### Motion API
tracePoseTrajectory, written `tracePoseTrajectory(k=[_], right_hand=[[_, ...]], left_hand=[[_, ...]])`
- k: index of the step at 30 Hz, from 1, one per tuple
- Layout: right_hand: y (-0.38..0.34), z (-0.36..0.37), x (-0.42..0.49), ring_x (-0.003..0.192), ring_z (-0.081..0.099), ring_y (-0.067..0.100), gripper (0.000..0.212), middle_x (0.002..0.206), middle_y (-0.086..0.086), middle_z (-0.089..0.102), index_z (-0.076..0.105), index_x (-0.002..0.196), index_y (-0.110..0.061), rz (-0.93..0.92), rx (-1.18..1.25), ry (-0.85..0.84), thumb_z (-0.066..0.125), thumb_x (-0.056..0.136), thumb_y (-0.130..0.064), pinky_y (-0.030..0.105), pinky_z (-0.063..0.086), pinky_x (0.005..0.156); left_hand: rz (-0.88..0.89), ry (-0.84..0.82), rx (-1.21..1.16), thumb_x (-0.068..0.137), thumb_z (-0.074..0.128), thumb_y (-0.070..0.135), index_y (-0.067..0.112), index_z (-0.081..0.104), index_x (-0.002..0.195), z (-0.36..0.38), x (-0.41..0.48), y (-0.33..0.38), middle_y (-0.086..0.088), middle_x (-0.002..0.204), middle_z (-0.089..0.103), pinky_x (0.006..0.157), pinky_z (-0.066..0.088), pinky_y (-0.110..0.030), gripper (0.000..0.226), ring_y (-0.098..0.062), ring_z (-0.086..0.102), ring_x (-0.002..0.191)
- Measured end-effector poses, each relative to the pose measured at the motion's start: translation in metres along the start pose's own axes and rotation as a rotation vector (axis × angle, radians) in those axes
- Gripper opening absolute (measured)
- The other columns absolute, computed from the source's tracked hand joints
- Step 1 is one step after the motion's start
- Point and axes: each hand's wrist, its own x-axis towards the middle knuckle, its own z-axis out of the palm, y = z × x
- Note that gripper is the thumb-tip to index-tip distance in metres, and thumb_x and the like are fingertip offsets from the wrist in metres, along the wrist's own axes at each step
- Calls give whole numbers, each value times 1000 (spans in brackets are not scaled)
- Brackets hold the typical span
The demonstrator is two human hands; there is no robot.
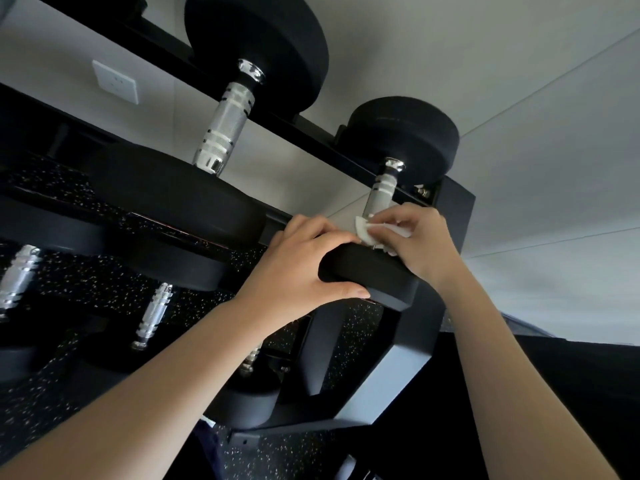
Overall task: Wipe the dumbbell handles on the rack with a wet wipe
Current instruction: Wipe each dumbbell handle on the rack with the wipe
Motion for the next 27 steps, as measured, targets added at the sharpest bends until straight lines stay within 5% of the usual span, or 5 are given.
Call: tracePoseTrajectory(k=[8, 16, 19, 22, 27], right_hand=[[8, -4, -47, 83, 57, 1, 6, 86, -8, 63, 71, 85, -21, 91, 185, 351, 70, 82, -16, 8, 41, 74], [25, -11, -97, 87, 62, 9, 9, 94, 0, 65, 70, 88, -26, 216, 309, 532, 68, 82, -19, 24, 50, 80], [35, -8, -121, 83, 60, 1, 9, 90, -10, 65, 70, 89, -26, 269, 393, 584, 68, 82, -21, 19, 49, 75], [50, 2, -150, 84, 61, 1, 10, 92, -8, 66, 71, 91, -24, 313, 447, 603, 67, 82, -21, 14, 49, 73], [72, 30, -193, 90, 63, 7, 11, 95, -6, 66, 71, 92, -22, 361, 513, 555, 69, 82, -19, 26, 51, 83]], left_hand=[[28, -24, 126, 69, 59, 68, 28, 53, 127, -6, -1, 11, 16, 111, 45, 100, 36, -35, 71, -3, 34, 110], [23, -10, 262, 76, 62, 56, 21, 40, 140, -12, -29, 18, 5, 137, 41, 105, 29, -28, 76, -12, 34, 127], [-33, 31, 280, 77, 63, 52, 19, 38, 142, -9, -54, 14, 2, 139, 40, 102, 27, -24, 76, -15, 35, 127], [-97, 42, 342, 79, 61, 54, 16, 39, 141, 4, -87, 6, -2, 140, 43, 105, 29, -28, 76, -19, 37, 127], [-177, -2, 450, 77, 41, 67, 13, 41, 140, 41, -147, -13, -5, 141, 46, 103, 41, -46, 82, -22, 42, 129]])
